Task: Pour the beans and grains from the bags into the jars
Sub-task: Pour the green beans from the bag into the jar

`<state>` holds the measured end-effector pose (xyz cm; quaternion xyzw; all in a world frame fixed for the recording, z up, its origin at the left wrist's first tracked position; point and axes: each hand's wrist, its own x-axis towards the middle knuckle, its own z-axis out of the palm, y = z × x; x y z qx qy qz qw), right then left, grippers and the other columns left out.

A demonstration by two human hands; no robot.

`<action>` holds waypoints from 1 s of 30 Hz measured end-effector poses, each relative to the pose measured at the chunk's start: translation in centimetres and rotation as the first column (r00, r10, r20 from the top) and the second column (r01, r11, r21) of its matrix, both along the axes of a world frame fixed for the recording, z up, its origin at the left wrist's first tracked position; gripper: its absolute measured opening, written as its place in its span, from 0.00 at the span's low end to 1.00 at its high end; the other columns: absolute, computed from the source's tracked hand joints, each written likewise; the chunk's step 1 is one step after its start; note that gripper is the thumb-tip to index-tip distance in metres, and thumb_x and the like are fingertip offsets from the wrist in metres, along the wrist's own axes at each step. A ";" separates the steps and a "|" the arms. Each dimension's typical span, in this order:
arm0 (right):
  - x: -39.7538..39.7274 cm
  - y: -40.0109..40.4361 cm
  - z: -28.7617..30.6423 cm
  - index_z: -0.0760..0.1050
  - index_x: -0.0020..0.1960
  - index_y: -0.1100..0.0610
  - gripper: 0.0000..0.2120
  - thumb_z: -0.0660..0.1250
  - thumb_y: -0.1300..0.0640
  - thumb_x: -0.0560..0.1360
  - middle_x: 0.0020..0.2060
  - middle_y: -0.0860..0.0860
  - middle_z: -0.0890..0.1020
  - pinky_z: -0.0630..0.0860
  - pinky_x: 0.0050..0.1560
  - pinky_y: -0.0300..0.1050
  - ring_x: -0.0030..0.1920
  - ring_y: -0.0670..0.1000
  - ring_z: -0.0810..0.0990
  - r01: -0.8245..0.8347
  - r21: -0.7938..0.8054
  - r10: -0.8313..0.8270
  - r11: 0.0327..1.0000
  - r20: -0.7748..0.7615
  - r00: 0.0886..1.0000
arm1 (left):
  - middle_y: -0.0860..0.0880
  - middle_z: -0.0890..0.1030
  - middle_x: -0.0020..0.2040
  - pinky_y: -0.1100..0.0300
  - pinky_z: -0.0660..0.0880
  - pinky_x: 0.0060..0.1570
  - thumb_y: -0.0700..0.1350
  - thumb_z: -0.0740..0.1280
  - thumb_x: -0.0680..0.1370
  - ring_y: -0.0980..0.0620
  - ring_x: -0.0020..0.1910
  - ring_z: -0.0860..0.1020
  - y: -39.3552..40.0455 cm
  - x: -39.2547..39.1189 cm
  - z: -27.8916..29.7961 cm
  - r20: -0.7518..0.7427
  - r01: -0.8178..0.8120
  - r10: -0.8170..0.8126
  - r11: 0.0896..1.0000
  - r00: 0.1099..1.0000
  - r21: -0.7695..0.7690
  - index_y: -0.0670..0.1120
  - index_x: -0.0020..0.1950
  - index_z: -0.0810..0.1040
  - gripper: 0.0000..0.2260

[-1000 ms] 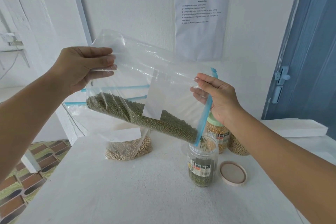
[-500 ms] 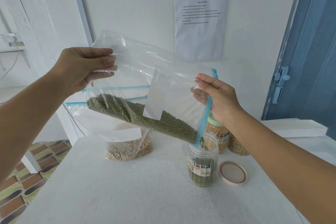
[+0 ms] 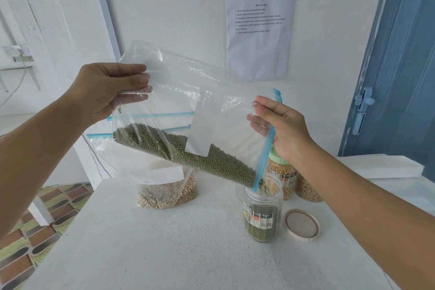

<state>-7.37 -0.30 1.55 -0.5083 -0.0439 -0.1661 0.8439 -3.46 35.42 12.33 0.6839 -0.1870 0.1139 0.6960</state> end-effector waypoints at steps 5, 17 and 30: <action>-0.1 0.1 -0.1 0.85 0.57 0.59 0.15 0.74 0.71 0.73 0.54 0.54 0.88 0.84 0.53 0.50 0.52 0.61 0.88 -0.007 -0.007 0.007 1.000 0.012 1.000 | 0.43 0.88 0.51 0.54 0.85 0.47 0.36 0.77 0.70 0.45 0.48 0.88 0.0 0.0 -0.1 -0.011 -0.008 0.008 1.000 1.000 0.000 0.43 0.51 0.88 0.11; -0.3 0.0 0.0 0.85 0.57 0.59 0.15 0.75 0.72 0.73 0.54 0.54 0.88 0.84 0.53 0.50 0.52 0.61 0.88 -0.002 -0.007 0.002 1.000 0.022 1.000 | 0.43 0.88 0.51 0.54 0.85 0.47 0.35 0.76 0.70 0.45 0.48 0.88 -0.1 -0.2 0.1 -0.007 -0.004 0.004 1.000 1.000 0.004 0.45 0.49 0.89 0.10; -0.1 0.0 0.0 0.84 0.58 0.60 0.15 0.74 0.71 0.74 0.54 0.55 0.88 0.84 0.54 0.51 0.53 0.61 0.88 0.008 -0.012 -0.008 1.000 0.013 1.000 | 0.41 0.87 0.54 0.53 0.85 0.49 0.36 0.77 0.71 0.43 0.50 0.88 0.0 -0.2 0.4 0.006 -0.010 0.010 1.000 1.000 0.015 0.42 0.56 0.87 0.14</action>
